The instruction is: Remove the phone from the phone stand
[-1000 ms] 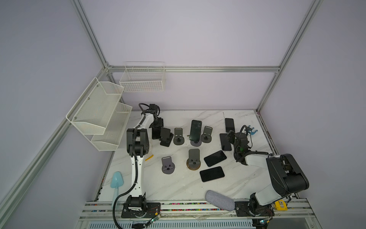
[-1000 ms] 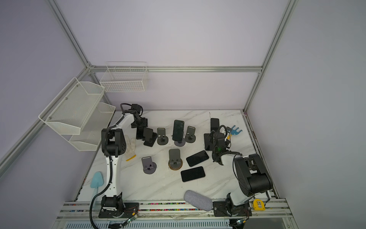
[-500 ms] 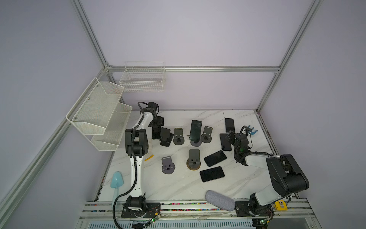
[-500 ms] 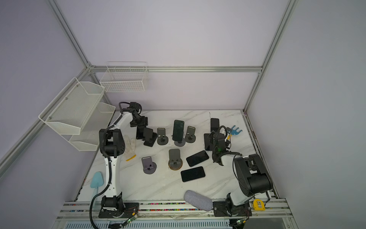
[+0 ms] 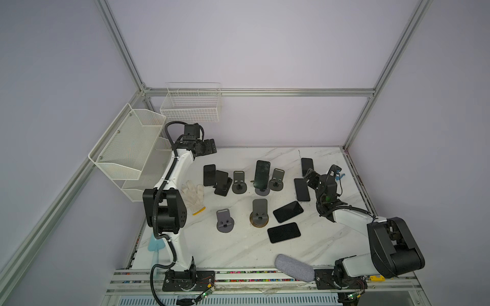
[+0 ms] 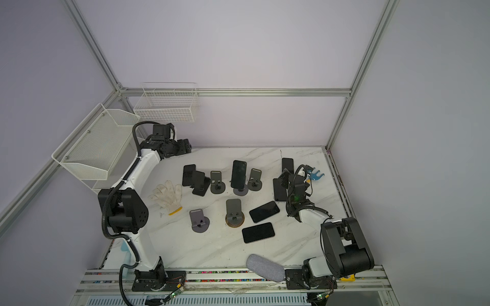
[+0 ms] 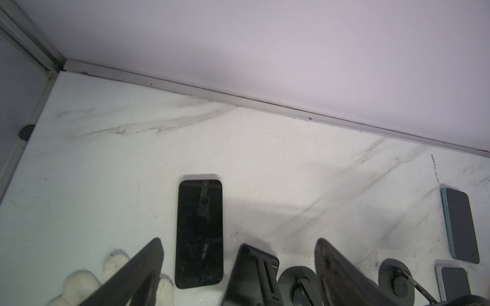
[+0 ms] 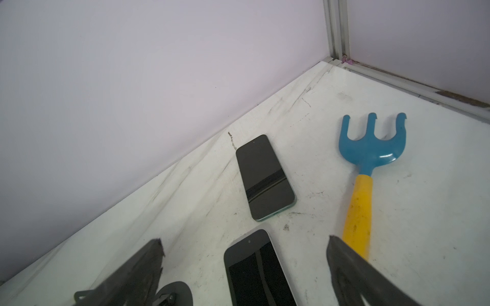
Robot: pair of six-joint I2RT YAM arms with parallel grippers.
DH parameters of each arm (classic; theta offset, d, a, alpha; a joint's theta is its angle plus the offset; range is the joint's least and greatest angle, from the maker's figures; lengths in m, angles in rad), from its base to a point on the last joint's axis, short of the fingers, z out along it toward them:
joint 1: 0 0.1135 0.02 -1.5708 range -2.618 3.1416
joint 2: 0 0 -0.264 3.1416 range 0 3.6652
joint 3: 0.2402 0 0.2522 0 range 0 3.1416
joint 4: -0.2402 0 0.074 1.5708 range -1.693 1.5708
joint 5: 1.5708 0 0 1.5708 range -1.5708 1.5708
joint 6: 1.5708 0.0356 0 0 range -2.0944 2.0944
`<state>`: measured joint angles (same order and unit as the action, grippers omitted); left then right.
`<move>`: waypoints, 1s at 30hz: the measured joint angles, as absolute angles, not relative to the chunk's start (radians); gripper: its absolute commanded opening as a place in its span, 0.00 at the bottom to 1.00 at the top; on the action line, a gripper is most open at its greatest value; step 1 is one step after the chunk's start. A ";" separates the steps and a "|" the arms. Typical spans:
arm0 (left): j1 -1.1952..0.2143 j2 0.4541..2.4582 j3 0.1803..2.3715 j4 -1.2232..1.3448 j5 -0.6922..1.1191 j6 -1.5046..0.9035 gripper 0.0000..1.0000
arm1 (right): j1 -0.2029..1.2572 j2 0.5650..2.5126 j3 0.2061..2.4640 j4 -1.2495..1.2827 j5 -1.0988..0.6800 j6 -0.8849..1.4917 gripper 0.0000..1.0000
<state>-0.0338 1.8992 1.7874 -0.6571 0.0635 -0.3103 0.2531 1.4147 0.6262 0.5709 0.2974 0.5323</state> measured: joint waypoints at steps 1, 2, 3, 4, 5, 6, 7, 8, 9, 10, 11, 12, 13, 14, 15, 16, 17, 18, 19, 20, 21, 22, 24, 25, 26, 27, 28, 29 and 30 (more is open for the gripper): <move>-0.040 1.893 1.757 -0.646 0.067 -0.316 0.88 | 0.260 1.408 0.642 0.554 0.288 0.533 0.97; -0.049 1.888 1.727 -0.633 0.068 -0.323 0.88 | 0.266 1.404 0.657 0.537 0.279 0.534 0.97; -0.060 1.884 1.695 -0.622 0.070 -0.324 0.88 | 0.276 1.400 0.678 0.519 0.266 0.535 0.97; -0.073 1.879 1.668 -0.614 0.070 -0.324 0.88 | 0.287 1.399 0.700 0.498 0.257 0.534 0.97; -0.088 1.874 1.644 -0.604 0.069 -0.325 0.88 | 0.301 1.399 0.725 0.476 0.244 0.534 0.97; -0.100 1.869 1.629 -0.601 0.069 -0.325 0.88 | 0.316 1.399 0.746 0.457 0.239 0.534 0.97; -0.112 1.861 1.616 -0.597 0.067 -0.325 0.88 | 0.335 1.399 0.768 0.433 0.231 0.532 0.97; -0.125 1.850 1.604 -0.590 0.064 -0.325 0.88 | 0.350 1.399 0.786 0.414 0.224 0.529 0.97; -0.137 1.831 1.589 -0.579 0.060 -0.327 0.88 | 0.373 1.399 0.809 0.387 0.217 0.521 0.97; -0.146 1.809 1.570 -0.562 0.058 -0.331 0.88 | 0.396 1.399 0.831 0.355 0.213 0.513 0.97; -0.154 1.780 1.546 -0.542 0.054 -0.334 0.88 | 0.416 1.399 0.853 0.325 0.211 0.506 0.97; -0.162 1.746 1.515 -0.519 0.049 -0.340 0.88 | 0.437 1.399 0.877 0.292 0.209 0.500 0.97; -0.171 1.709 1.481 -0.493 0.044 -0.350 0.89 | 0.458 1.399 0.902 0.257 0.210 0.496 0.97; -0.181 1.671 1.445 -0.469 0.037 -0.359 0.89 | 0.476 1.399 0.923 0.230 0.210 0.493 0.97; -0.193 1.632 1.405 -0.441 0.028 -0.368 0.89 | 0.496 1.399 0.944 0.203 0.211 0.493 0.97; -0.209 1.587 1.356 -0.409 0.018 -0.377 0.89 | 0.516 1.400 0.963 0.179 0.213 0.493 0.97; -0.223 1.554 1.318 -0.386 0.009 -0.384 0.89 | 0.533 1.401 0.979 0.160 0.216 0.494 0.97; -0.241 1.515 1.269 -0.358 -0.003 -0.389 0.89 | 0.554 1.404 0.999 0.138 0.223 0.497 0.97; -0.257 1.483 1.229 -0.338 -0.014 -0.398 0.89 | 0.576 1.412 1.020 0.122 0.233 0.502 0.97; -0.273 1.453 1.192 -0.323 -0.023 -0.410 0.89 | 0.596 1.422 1.038 0.114 0.240 0.506 0.97; -0.287 1.423 1.156 -0.311 -0.037 -0.420 0.89 | 0.620 1.437 1.058 0.110 0.249 0.510 0.97; -0.302 1.390 1.121 -0.301 -0.055 -0.434 0.89 | 0.644 1.457 1.077 0.110 0.250 0.512 0.97; -0.327 1.331 1.064 -0.288 -0.091 -0.455 0.89 | 0.685 1.505 1.114 0.110 0.258 0.511 0.97; -0.342 1.297 1.034 -0.277 -0.113 -0.466 0.89 | 0.707 1.539 1.140 0.102 0.275 0.513 0.97; -0.354 1.273 1.013 -0.270 -0.130 -0.473 0.89 | 0.724 1.570 1.168 0.088 0.302 0.517 0.97; -0.371 1.243 0.987 -0.262 -0.152 -0.481 0.89 | 0.740 1.603 1.198 0.071 0.332 0.527 0.97; -0.384 1.219 0.966 -0.252 -0.172 -0.488 0.90 | 0.756 1.637 1.229 0.052 0.367 0.540 0.97; -0.397 1.197 0.946 -0.245 -0.191 -0.495 0.90 | 0.766 1.661 1.250 0.037 0.390 0.551 0.97; -0.408 1.175 0.923 -0.240 -0.210 -0.503 0.90 | 0.773 1.689 1.275 0.017 0.419 0.567 0.97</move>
<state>-0.4076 1.1748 0.9234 -0.2398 -0.2104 -0.5034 0.7734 1.6886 1.2747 0.0170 0.4187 0.5674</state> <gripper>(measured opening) 0.896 0.975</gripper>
